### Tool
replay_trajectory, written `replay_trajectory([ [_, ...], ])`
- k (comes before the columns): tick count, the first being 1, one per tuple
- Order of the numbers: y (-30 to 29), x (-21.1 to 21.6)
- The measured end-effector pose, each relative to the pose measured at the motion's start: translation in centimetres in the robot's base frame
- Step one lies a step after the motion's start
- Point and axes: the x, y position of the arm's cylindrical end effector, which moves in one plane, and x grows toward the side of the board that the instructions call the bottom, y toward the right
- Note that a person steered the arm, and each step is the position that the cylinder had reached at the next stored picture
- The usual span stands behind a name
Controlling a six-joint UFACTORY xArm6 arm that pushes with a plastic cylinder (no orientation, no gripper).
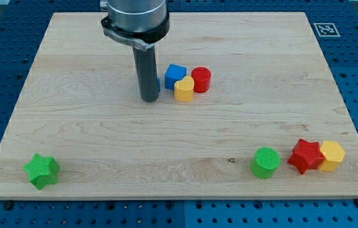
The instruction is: Move the green circle towards the center
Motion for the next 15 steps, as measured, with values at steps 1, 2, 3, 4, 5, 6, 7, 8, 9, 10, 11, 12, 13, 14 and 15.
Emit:
replay_trajectory([
  [1, 0.9, 0.8],
  [2, 3.6, 5.1],
  [3, 7.1, 10.5],
  [4, 10.6, 17.0],
  [5, 13.2, 18.0],
  [6, 22.4, 17.9],
  [7, 25.3, 17.9],
  [8, 24.7, 17.9],
  [9, 23.6, 17.2],
  [10, 22.6, 16.7],
  [11, 21.2, 16.2],
  [12, 19.7, 15.4],
  [13, 18.7, 14.3],
  [14, 18.1, 13.5],
  [15, 16.4, 13.5],
])
